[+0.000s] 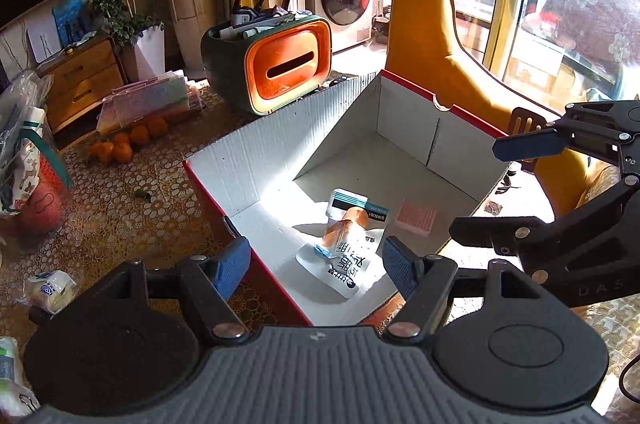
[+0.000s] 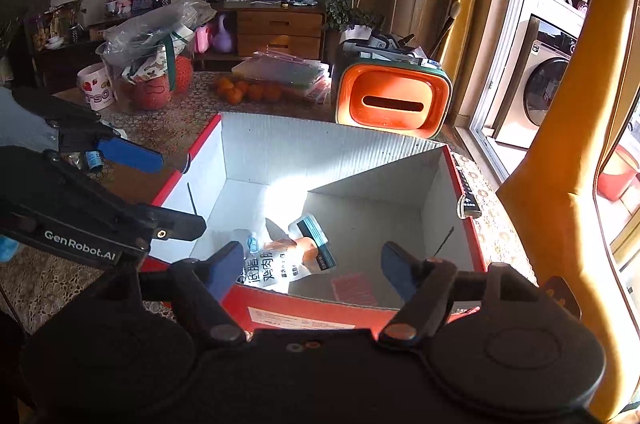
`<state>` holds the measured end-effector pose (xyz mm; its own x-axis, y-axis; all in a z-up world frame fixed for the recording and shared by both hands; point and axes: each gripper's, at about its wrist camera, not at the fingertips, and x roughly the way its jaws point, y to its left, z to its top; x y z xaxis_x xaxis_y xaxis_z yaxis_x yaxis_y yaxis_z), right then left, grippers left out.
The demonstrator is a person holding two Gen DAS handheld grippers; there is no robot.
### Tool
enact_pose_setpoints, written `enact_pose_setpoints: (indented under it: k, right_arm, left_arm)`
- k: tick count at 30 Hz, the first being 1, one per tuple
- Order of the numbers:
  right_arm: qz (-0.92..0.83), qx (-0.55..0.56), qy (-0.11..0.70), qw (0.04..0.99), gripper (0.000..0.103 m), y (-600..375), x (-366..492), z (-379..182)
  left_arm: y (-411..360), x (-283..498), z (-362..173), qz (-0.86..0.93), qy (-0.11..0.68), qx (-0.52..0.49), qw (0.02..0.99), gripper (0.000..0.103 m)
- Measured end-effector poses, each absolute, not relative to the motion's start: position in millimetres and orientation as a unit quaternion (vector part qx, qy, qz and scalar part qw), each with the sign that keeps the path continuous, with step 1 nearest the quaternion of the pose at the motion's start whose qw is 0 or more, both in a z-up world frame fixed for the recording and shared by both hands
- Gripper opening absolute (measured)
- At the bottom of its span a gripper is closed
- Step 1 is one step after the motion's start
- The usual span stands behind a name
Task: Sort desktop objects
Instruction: 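Open the right gripper dropping the eraser while the left gripper releases the pouch into the box, then withdraw both grippers from the box back over the table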
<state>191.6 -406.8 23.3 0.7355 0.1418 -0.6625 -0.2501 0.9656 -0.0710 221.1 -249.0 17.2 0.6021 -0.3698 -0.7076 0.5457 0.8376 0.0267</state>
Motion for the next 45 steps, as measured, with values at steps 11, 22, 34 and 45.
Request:
enact_pose_setpoints:
  k: [11, 22, 34, 45]
  right_arm:
    - [0.129, -0.065, 0.314, 0.938, 0.083, -349, 145, 38]
    - [0.141, -0.082, 0.279, 0.946, 0.094, -274, 110, 31]
    - [0.185, -0.073, 0.252, 0.947, 0.102, -189, 92, 20]
    - [0.208, -0.055, 0.253, 0.943, 0.103, -136, 88, 8]
  left_arm:
    - [-180, 165, 41, -0.212, 0.307, 0.099, 0.922, 0.072]
    - [-94, 114, 42, -0.169, 0.287, 0.073, 0.940, 0.086]
    - [6, 83, 39, -0.086, 0.264, 0.033, 0.960, 0.103]
    - [60, 73, 28, -0.042, 0.264, 0.023, 0.963, 0.103]
